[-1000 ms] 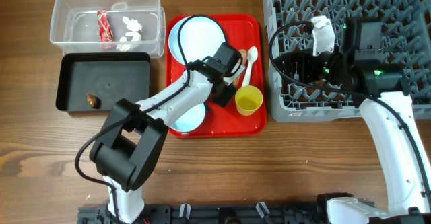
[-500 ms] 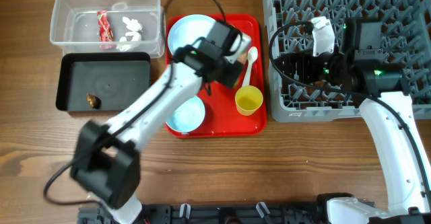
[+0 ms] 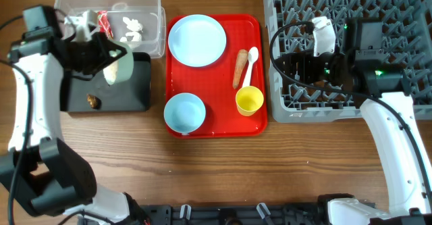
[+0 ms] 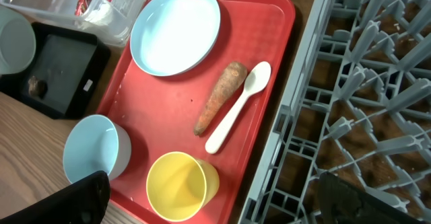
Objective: Sort waste into correct bins and load items into the dishwasher rack
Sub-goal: 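Pour the rice from the green bowl onto the black tray, then set the green bowl back on the red tray, reach for yellow cup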
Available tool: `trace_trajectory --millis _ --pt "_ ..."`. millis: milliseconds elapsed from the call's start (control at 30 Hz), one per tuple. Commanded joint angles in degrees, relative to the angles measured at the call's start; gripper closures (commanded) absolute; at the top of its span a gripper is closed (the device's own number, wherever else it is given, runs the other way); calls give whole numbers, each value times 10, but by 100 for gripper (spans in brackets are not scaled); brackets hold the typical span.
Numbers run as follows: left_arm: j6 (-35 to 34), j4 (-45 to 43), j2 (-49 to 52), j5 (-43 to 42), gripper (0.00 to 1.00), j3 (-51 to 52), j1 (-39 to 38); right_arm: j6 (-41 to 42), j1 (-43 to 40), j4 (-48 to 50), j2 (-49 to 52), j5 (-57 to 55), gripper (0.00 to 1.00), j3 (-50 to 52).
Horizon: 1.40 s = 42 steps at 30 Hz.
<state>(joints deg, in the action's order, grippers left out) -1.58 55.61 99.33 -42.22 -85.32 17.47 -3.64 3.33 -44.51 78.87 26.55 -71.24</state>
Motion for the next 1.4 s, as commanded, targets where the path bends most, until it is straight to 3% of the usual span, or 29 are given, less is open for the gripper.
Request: trace_trajectory --millis 0,267,600,867,933,1067,1133,1367 --pt "62 21 45 -136 96 -7 48 8 3 3 5 -1 0 -6" --pt "76 34 162 -300 96 -7 101 6 3 3 5 -2 0 -6" --pt "71 34 169 -479 96 -7 125 6 3 0 5 -10 0 -6" --pt "63 54 169 -481 96 -7 126 7 2 -1 5 -10 0 -6" --pt "43 52 169 -438 96 -7 128 7 3 -1 5 -10 0 -6" --pt "37 66 169 -475 96 -7 128 7 3 0 5 -10 0 -6" --pt "51 117 165 -482 96 -7 125 7 2 -3 5 -10 0 -6" --pt "74 95 100 -394 96 -14 76 7 2 -5 5 -10 0 -6"
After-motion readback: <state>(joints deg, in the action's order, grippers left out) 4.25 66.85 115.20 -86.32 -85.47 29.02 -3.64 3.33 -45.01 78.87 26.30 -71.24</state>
